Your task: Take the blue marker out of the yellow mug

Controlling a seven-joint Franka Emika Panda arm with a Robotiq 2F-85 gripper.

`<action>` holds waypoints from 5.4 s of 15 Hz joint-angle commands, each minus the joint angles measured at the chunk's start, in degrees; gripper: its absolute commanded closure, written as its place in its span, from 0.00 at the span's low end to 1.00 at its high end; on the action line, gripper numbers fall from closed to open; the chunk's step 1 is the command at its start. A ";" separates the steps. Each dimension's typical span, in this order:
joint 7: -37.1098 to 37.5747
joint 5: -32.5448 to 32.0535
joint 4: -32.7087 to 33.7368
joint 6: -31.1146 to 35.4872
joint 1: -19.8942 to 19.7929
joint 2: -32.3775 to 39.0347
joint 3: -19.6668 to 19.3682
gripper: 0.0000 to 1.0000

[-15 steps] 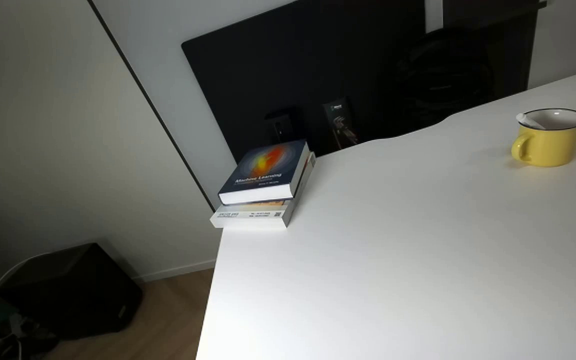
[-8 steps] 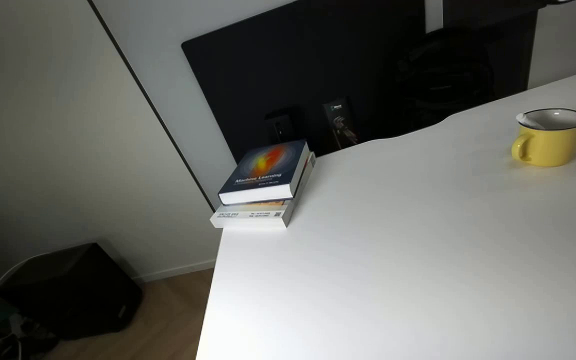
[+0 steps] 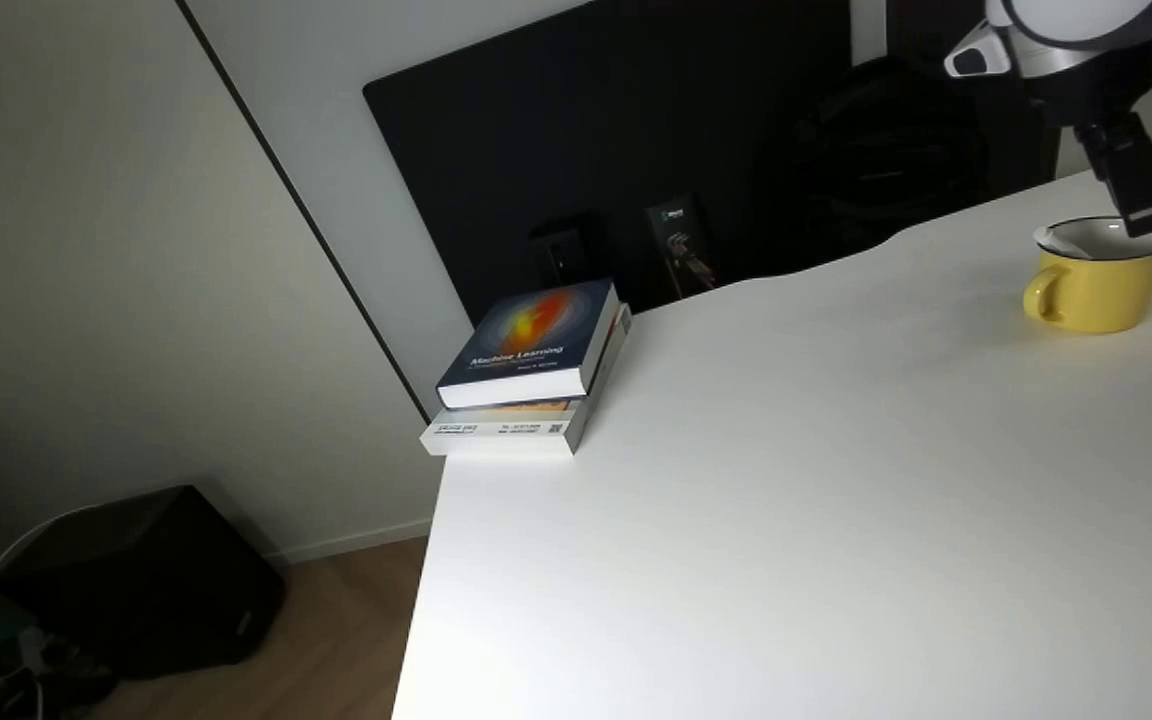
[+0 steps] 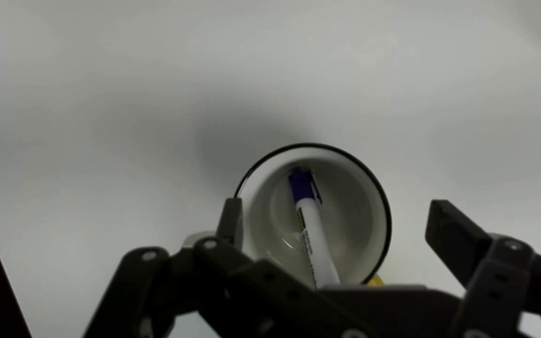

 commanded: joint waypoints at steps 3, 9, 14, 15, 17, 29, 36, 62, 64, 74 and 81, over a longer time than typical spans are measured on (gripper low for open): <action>-1.92 -1.50 5.41 -1.16 1.63 4.06 -0.13 0.00; -1.23 -4.25 7.79 -1.29 3.33 6.49 -1.07 0.00; -1.24 -5.18 9.39 -1.73 3.76 7.88 -1.06 0.00; -1.10 -5.30 9.66 -1.93 3.86 8.04 -1.10 0.00; -1.06 -5.47 10.26 -1.96 3.88 8.29 -0.97 0.00; -0.40 -5.80 11.34 -0.25 4.25 8.82 -1.00 0.00; 0.67 -5.95 11.32 1.67 4.51 8.96 -1.39 0.00; -2.43 2.42 16.78 -9.36 1.46 6.71 -0.29 0.96; -2.67 4.05 16.96 -9.29 0.54 5.77 -0.02 0.96; -14.96 17.30 13.13 -6.68 -5.71 -1.60 7.00 0.96; -25.85 24.52 7.84 -6.44 -6.65 -2.71 10.59 0.96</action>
